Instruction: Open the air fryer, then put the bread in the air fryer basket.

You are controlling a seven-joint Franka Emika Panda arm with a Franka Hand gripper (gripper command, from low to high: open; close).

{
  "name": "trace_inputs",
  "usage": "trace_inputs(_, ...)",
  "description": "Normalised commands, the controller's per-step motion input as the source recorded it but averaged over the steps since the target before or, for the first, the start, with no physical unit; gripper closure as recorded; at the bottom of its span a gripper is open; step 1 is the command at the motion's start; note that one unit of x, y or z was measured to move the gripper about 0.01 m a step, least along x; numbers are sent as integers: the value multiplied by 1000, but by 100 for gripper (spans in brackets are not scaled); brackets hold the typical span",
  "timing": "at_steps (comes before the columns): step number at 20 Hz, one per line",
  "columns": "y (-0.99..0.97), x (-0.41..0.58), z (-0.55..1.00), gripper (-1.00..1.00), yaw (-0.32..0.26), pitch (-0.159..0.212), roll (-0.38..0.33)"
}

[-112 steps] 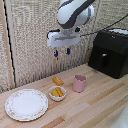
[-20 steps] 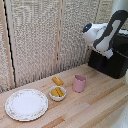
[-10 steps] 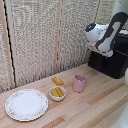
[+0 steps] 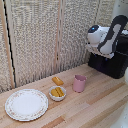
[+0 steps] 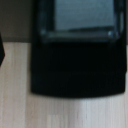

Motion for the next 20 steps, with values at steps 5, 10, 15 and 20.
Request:
trace_inputs(5,0,9,0,100,-3,0,0)
trace_inputs(10,-159,54,41,100,5,11,121)
trace_inputs(15,-273,12,289,100,27,89,296)
trace_inputs(20,-120,-2,334,100,67,211,217)
